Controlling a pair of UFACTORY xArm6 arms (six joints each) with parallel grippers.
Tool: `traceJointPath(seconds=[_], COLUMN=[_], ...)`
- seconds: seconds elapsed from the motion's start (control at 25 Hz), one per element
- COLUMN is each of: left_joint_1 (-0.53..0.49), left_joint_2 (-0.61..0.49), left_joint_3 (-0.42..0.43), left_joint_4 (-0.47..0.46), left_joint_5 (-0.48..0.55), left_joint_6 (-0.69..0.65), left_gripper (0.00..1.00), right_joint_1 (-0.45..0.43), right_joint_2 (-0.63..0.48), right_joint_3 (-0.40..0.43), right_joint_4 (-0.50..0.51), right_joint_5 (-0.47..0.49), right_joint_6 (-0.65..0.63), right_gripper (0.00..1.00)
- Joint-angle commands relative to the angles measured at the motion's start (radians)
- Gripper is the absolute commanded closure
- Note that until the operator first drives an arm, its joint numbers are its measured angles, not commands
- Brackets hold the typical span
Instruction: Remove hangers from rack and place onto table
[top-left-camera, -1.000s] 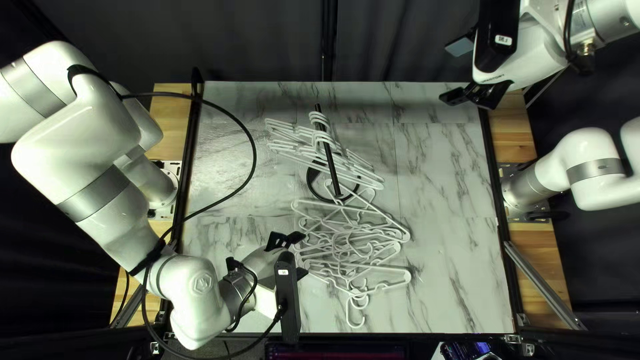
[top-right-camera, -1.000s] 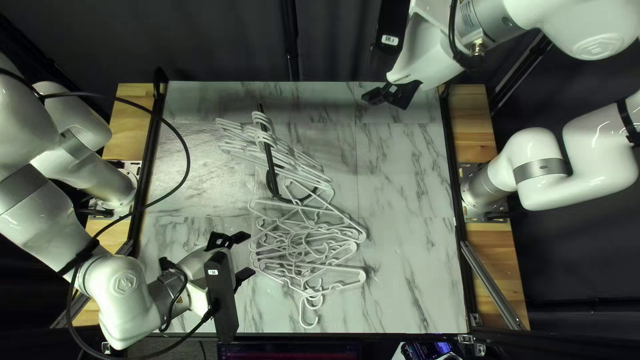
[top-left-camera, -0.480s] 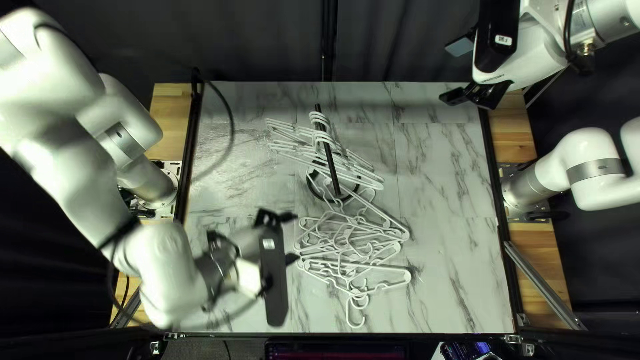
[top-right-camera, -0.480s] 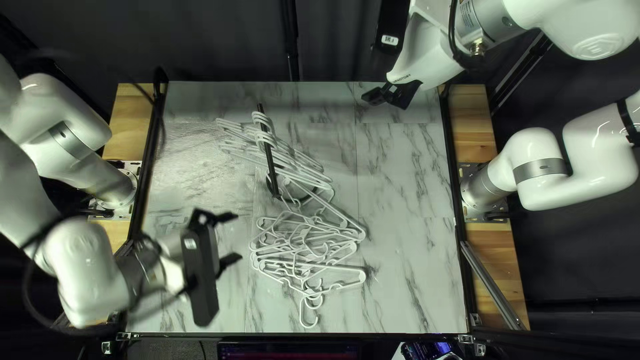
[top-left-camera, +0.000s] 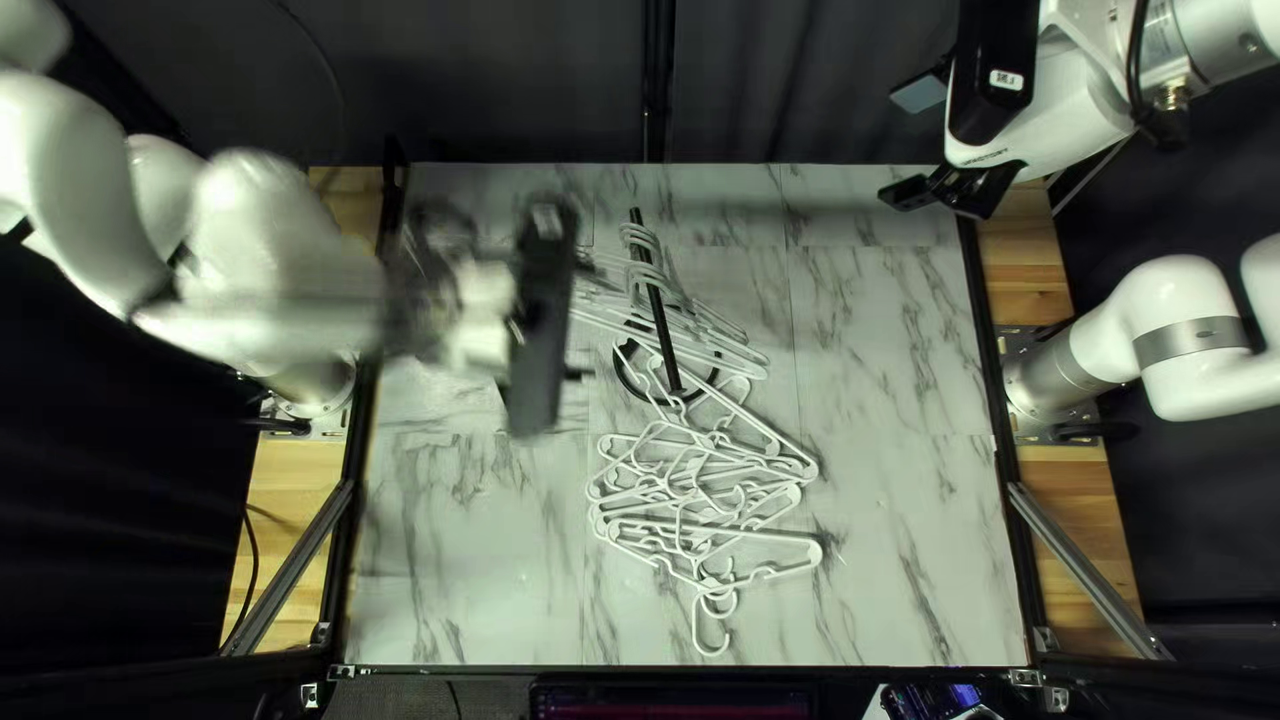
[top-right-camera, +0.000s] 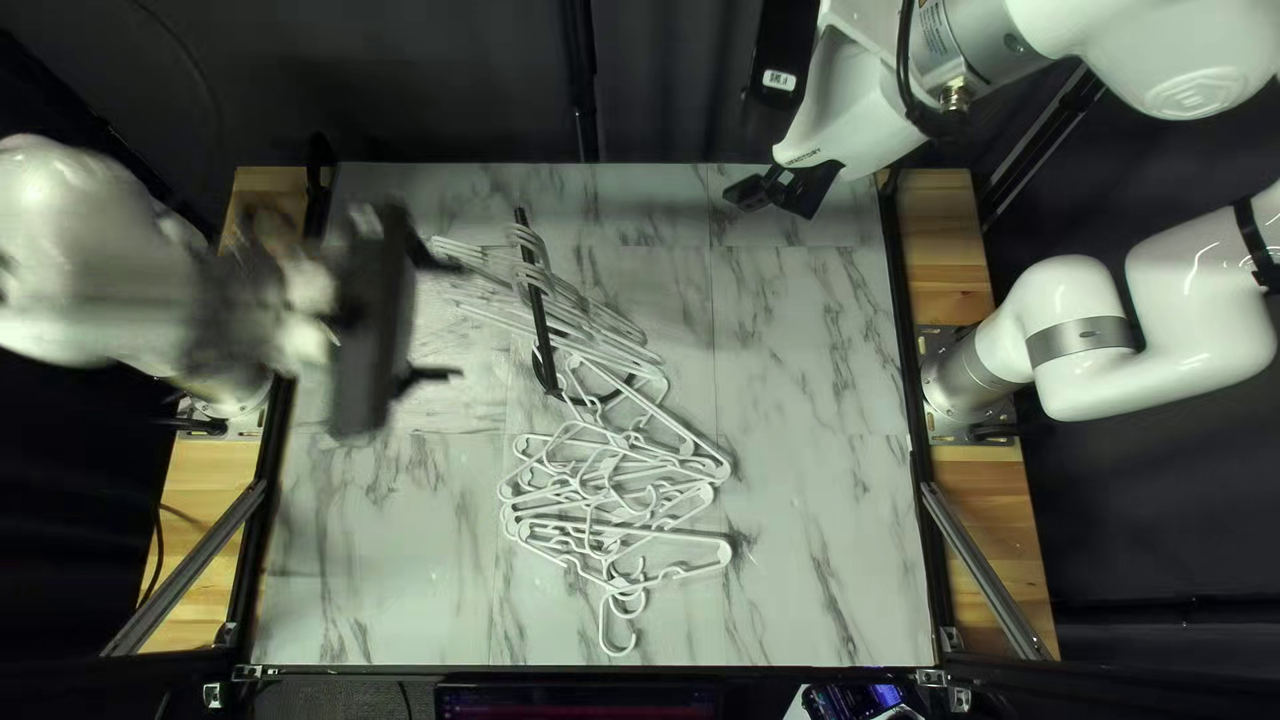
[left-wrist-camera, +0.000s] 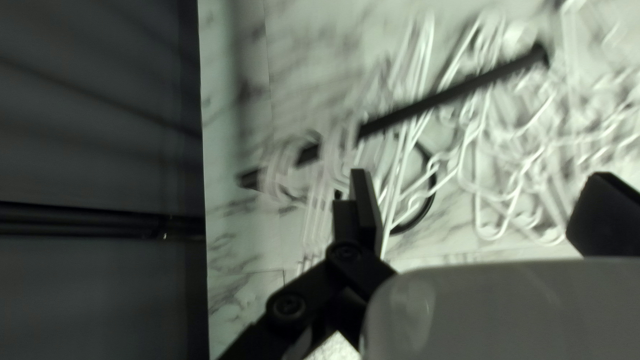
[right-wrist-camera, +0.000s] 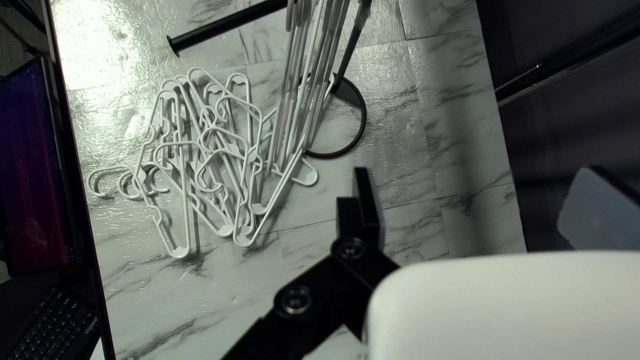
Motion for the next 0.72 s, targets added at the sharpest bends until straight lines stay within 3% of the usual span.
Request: traceJointPath(seconds=[0.04,0.44,0.6,0.72], left_joint_1=[0.004,0.014,0.158,0.395], left_joint_2=[-0.012,-0.034,-0.083,-0.089], left_joint_3=[-0.009,-0.024,-0.161,-0.248], left_joint_4=[-0.015,-0.043,-0.252,-0.501], left_joint_5=[0.004,0.038,0.203,0.297], left_joint_6=[0.011,0.036,0.289,0.572], left_gripper=[0.0,0.0,0.0,0.0], right_joint_1=[0.0,0.0,0.0,0.0], right_joint_2=[0.0,0.0,0.0,0.0], right_joint_3=[0.0,0.0,0.0,0.0], right_joint_4=[0.0,0.0,0.0,0.0], right_joint_5=[0.0,0.0,0.0,0.0], right_joint_6=[0.0,0.0,0.0,0.0], right_gripper=[0.0,0.0,0.0,0.0])
